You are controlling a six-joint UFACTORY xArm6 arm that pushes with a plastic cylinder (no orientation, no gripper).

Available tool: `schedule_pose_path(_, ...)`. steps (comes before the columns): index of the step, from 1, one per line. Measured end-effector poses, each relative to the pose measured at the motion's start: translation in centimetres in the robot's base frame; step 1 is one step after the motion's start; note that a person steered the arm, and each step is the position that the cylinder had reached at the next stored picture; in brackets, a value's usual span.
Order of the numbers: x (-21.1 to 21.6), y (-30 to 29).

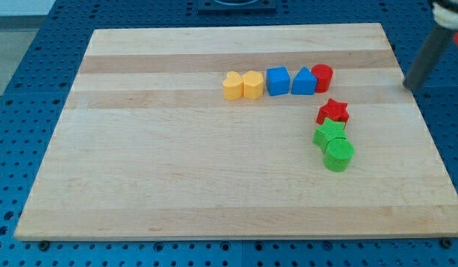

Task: Separate red circle from the blue triangle

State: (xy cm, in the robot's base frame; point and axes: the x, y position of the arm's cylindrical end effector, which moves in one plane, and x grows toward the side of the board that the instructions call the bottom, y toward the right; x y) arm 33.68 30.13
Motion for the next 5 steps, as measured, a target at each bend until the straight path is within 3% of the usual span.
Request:
schedule_pose_path(1,-5.8,-1.1)
schedule_pose_path(2,-7.0,-4.2)
schedule_pose_path(5,-0.9,-8.7)
